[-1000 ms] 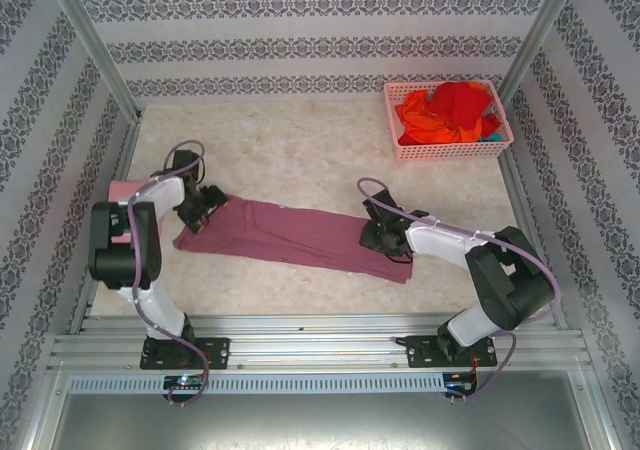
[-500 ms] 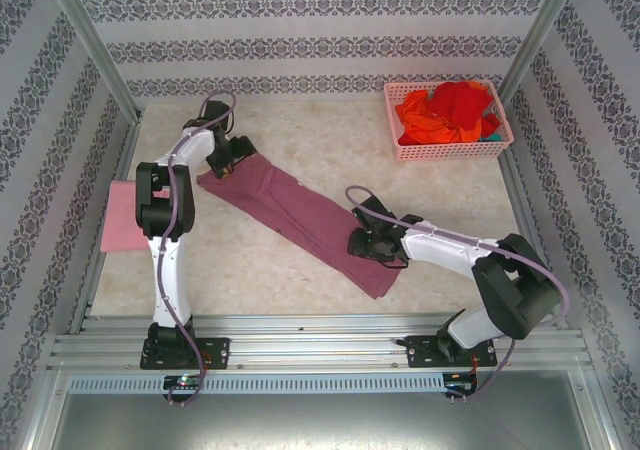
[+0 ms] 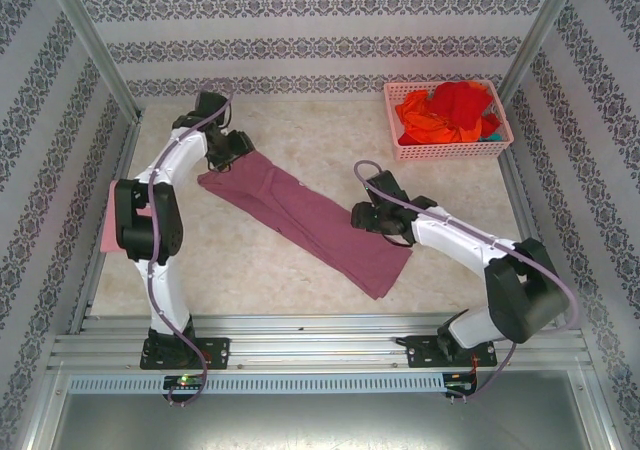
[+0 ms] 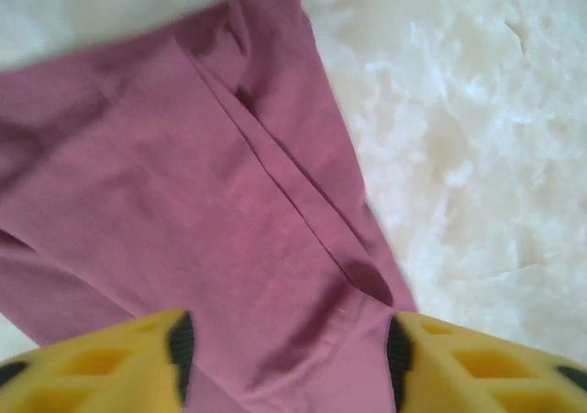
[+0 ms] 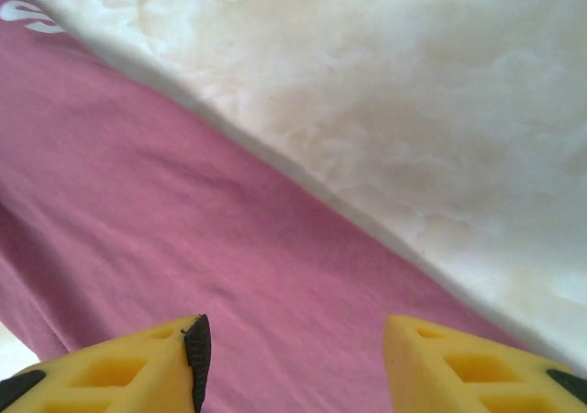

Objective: Fold and stack the t-shirts

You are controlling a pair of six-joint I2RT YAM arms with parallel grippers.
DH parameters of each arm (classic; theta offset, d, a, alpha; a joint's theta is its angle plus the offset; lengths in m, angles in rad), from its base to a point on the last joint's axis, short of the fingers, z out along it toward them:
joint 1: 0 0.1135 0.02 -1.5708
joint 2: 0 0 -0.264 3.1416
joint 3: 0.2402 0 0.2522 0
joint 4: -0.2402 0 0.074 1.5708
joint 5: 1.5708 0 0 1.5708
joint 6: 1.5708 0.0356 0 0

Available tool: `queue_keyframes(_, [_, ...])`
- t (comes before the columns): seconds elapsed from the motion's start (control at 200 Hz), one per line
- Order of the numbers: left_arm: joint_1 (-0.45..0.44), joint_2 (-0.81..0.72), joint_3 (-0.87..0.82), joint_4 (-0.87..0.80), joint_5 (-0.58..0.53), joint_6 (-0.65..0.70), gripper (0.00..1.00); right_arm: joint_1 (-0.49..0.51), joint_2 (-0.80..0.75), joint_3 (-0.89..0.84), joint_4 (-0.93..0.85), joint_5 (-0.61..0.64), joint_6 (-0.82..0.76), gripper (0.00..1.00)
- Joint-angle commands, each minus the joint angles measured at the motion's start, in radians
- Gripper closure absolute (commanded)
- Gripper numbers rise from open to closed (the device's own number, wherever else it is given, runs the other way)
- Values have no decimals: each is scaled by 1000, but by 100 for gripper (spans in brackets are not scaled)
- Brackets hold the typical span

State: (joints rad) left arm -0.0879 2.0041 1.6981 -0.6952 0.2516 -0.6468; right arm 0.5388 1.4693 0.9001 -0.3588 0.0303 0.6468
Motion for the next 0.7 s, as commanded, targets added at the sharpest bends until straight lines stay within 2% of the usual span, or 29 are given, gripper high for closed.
queue_keyframes(0.0, [-49, 65, -20, 13, 22, -31, 58, 3, 40, 37, 20, -35, -29, 47])
queue_keyframes(0.05, [-61, 93, -6, 4, 22, -33, 63, 4, 50, 36, 24, -38, -29, 47])
queue_keyframes(0.135, [-75, 140, 14, 2, 29, -37, 67, 4, 55, 25, 29, -38, -28, 47])
queue_keyframes(0.345, [-90, 293, 124, -49, 21, -22, 67, 5, 78, -19, 56, -54, -12, 47])
queue_keyframes(0.49, [-90, 431, 277, -115, 9, -11, 64, 17, 145, -39, 64, -102, 4, 47])
queue_keyframes(0.634, [-89, 611, 570, -223, -1, 22, 61, 55, 215, -40, 104, -133, 25, 48])
queue_keyframes(0.694, [-90, 724, 798, -313, 4, 43, 56, 69, 258, -30, 127, -163, 40, 48])
